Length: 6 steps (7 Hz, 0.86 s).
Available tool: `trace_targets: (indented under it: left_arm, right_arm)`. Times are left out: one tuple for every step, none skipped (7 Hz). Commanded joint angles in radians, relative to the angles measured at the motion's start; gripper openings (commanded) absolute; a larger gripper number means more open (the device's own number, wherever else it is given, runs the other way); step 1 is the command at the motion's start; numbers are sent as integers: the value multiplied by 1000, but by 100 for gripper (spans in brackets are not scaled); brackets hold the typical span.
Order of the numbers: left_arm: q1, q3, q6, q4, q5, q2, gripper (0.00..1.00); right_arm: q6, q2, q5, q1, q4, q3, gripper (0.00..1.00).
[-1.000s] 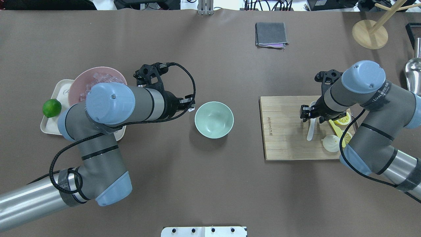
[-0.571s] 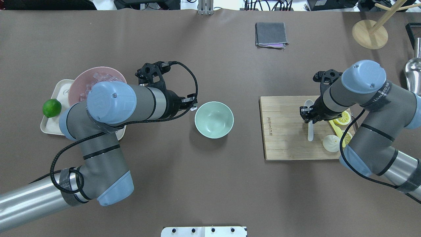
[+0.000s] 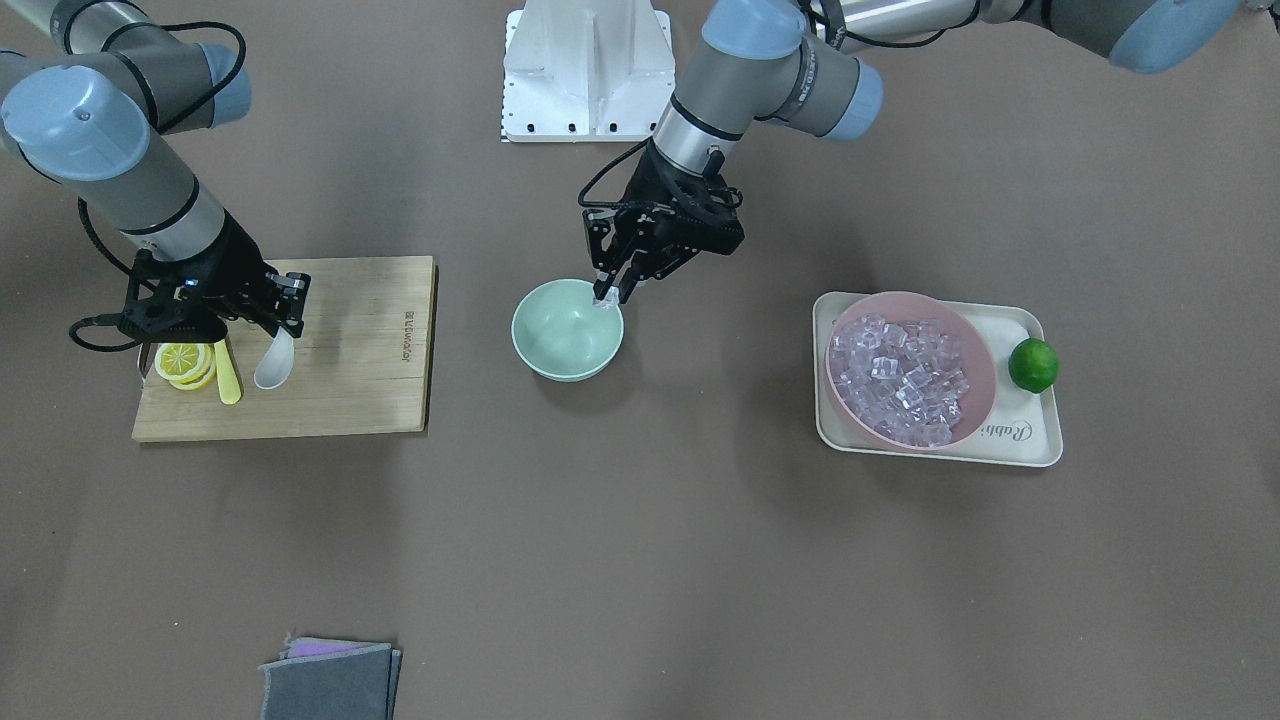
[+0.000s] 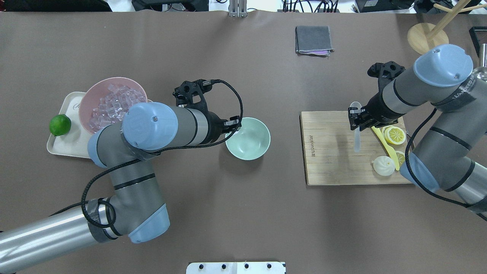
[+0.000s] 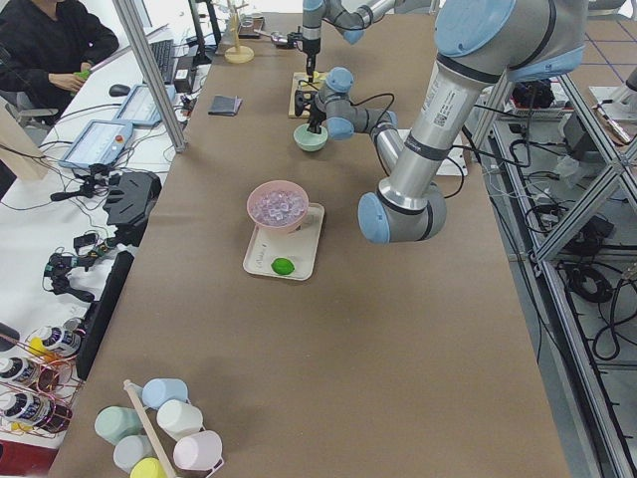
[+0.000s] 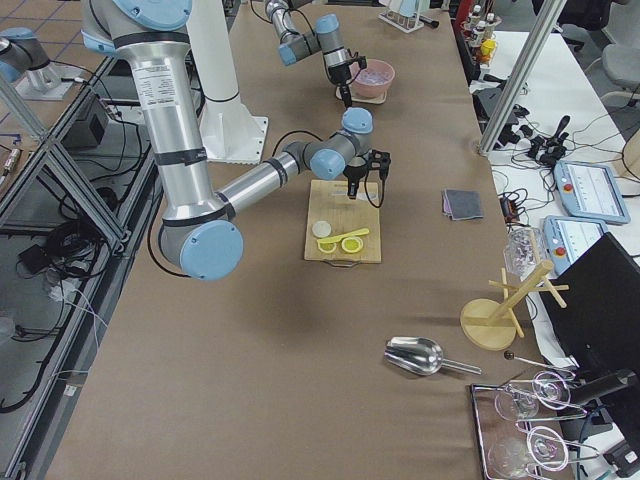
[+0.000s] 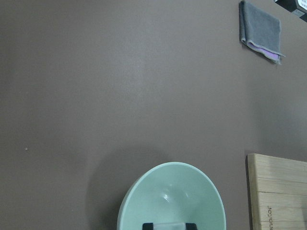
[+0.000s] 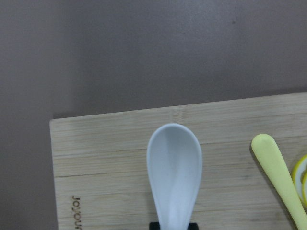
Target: Put spoon and ice into bowl
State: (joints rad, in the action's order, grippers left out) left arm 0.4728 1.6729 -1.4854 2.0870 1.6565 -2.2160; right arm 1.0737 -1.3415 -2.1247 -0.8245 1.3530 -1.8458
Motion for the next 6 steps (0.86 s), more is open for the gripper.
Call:
trace_targets:
  left_arm:
    - [-10,-88,2,2,-9,-57,0]
    - [-16,-117,2,7,-10,-68,0]
    - [-17,-122,2,5,-14,-71,0]
    - [-31,-124,10,5,-76,-65,59]
    - [-46,-116,20,-2,-122,-67,97]
    - [-45,-61,25,-19,-132,-30,98]
  right_arm:
    - [3,28,-8,-15,1,-13,0]
    - [5,30,-8,-15,0,-25,0]
    - [6,38,-8,-13,0,-35,0]
    - [55,62,-8,-2,1,-33,0]
    - [107,91,-8,17,1,-35,0]
    - [109,106,-5,31,1,-36,0]
